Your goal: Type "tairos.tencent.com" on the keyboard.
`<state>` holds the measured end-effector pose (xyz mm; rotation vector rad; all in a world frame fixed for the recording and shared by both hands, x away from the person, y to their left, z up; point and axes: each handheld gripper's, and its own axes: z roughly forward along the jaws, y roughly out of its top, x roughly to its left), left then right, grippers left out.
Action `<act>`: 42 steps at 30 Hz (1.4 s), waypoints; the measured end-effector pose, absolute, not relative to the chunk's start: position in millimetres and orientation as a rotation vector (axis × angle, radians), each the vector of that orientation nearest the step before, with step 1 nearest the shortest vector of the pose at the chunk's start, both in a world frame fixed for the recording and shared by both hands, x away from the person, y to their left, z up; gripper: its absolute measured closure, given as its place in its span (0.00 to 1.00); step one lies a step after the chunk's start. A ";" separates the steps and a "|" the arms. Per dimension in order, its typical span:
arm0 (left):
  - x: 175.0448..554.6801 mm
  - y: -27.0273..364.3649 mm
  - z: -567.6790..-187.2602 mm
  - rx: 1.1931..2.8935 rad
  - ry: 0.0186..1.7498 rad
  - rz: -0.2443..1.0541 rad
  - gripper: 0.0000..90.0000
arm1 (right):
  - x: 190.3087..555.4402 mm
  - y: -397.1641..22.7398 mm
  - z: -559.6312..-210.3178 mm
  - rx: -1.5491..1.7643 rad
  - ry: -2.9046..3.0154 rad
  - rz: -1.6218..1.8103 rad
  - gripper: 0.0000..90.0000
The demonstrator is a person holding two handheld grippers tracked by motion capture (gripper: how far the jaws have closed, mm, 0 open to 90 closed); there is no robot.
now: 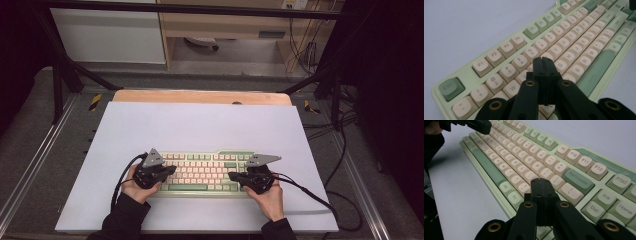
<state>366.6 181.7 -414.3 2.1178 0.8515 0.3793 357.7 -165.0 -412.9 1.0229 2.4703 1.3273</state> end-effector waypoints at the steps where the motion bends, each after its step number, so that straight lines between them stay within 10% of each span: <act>1: 365.9 183.9 -413.6 2.118 0.852 0.380 1.00 | 357.8 -164.8 -412.9 1.025 2.469 1.329 1.00; 42: 352.3 220.5 -413.7 2.079 0.889 0.371 1.00 | 390.6 -93.4 -417.7 0.997 2.502 1.239 1.00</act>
